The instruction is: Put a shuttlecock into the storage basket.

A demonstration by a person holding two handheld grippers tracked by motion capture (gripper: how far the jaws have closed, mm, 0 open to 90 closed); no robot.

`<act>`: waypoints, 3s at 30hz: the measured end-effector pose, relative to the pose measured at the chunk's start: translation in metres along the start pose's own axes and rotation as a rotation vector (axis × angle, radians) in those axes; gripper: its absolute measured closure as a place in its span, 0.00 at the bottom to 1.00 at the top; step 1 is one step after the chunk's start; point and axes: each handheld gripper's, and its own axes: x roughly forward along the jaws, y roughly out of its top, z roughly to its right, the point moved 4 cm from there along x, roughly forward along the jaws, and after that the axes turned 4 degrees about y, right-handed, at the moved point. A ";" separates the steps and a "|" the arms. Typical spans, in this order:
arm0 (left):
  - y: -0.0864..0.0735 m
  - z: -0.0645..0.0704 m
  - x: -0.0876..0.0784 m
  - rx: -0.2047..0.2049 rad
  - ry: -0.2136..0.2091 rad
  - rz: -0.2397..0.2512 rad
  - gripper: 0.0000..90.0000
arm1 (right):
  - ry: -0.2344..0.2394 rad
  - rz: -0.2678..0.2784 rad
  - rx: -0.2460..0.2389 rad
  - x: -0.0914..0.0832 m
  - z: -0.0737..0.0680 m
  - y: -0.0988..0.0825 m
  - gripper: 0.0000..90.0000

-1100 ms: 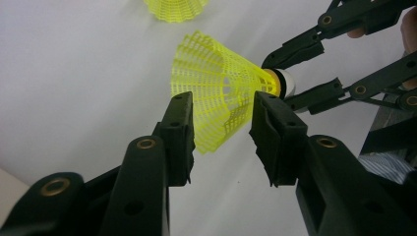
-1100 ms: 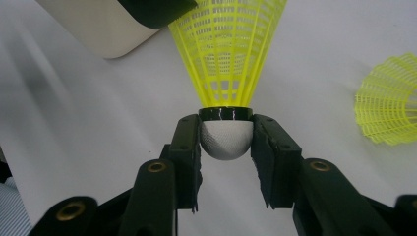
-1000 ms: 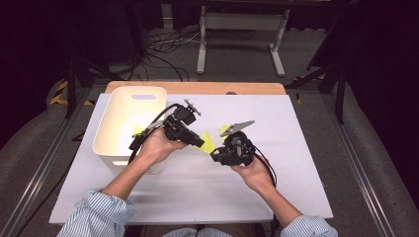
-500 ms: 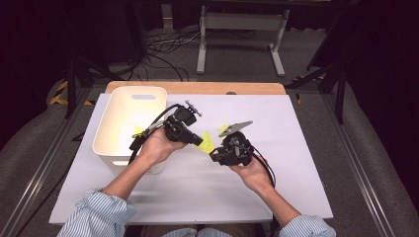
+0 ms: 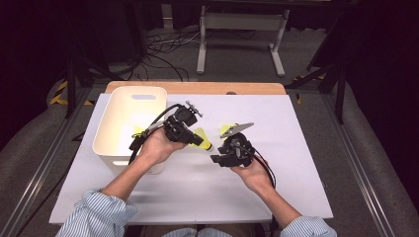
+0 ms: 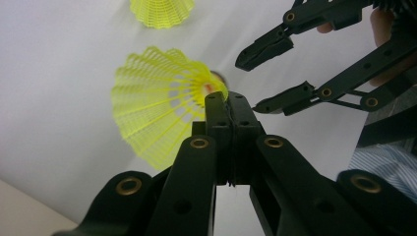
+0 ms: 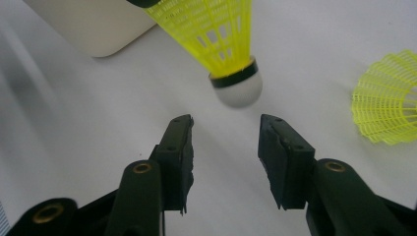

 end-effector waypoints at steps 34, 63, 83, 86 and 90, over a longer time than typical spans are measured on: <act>0.001 -0.008 -0.008 -0.007 0.028 0.009 1.00 | -0.083 0.177 0.051 -0.038 0.024 -0.040 0.29; 0.000 -0.017 -0.016 -0.023 0.044 0.032 0.99 | -0.147 0.237 0.121 -0.058 0.042 -0.079 0.22; -0.001 -0.024 -0.021 -0.042 0.065 0.052 1.00 | -0.183 0.286 0.175 -0.061 0.046 -0.112 0.19; -0.001 -0.024 -0.022 -0.041 0.069 0.053 0.99 | -0.194 0.284 0.183 -0.061 0.047 -0.119 0.18; -0.002 -0.024 -0.025 -0.049 0.076 0.059 1.00 | -0.206 0.300 0.186 -0.063 0.048 -0.124 0.17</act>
